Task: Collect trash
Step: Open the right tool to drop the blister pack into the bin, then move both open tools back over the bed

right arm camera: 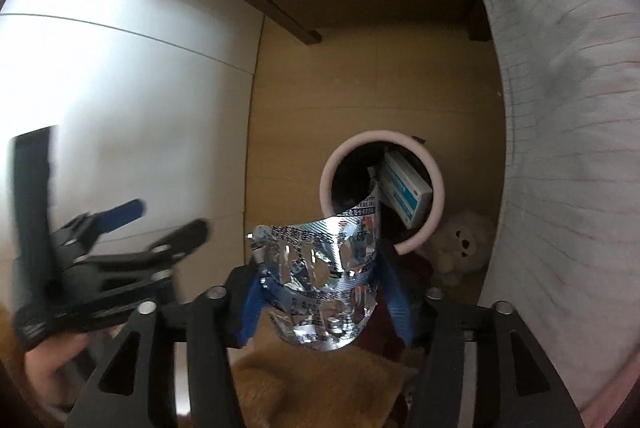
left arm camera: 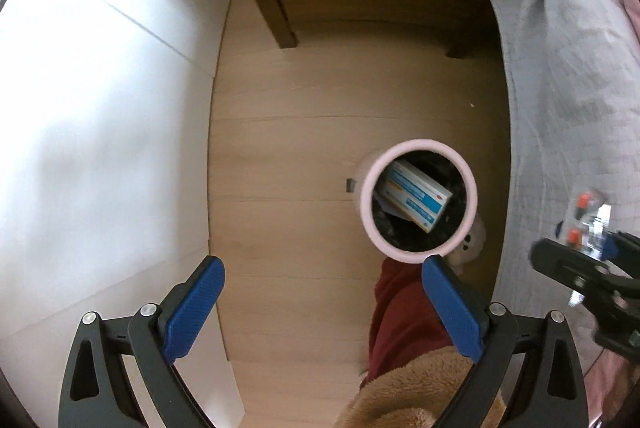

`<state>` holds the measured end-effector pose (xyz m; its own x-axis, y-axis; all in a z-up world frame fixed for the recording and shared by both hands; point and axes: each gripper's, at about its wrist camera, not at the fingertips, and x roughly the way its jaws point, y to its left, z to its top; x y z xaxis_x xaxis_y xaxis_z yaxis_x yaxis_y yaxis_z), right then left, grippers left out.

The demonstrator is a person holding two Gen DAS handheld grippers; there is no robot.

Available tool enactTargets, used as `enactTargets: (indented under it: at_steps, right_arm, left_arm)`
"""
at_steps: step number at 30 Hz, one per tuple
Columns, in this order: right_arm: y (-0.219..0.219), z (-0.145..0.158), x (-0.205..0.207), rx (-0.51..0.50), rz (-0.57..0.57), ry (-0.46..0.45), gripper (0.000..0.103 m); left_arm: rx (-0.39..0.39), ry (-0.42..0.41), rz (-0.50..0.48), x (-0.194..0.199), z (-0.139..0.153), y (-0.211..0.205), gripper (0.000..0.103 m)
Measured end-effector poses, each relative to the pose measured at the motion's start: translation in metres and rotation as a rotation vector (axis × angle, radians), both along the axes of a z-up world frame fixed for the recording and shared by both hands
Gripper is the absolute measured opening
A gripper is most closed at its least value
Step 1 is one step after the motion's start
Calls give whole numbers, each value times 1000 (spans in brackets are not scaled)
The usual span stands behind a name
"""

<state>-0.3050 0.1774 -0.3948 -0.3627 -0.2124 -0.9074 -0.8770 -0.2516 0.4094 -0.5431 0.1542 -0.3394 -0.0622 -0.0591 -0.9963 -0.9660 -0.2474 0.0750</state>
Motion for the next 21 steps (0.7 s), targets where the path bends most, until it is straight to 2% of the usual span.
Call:
enactTargets:
  at_steps: [1,2,5,7,10,15,21]
  right_arm:
    - [0,-6,0,-10,-3,8,64]
    - [1,-12,-1,-23,-9,11,78]
    - [1,-19,-1,-13,-22,-14,83]
    - [0,-17,4,9,-38,-10,90]
    - [0,-9,14,-1,-62,-16,91]
    - [-8,40,46,45,-123,7,91]
    - [-19,128,120,183,-310,6,91]
  left_arm:
    - [-4,3,4,-2,-1,-1,99]
    - [-8,2,9,-4,-2,-2,99]
    - [-13,-3,17,-5,-3,-3,99]
    - [-14,-5,15,-4,-2,-3,99]
    - [-4,-6,-3,1,1,1,99]
    - [36,-24,-59,20,22,19,99]
    - [139,-76,-291,99,76,63,99]
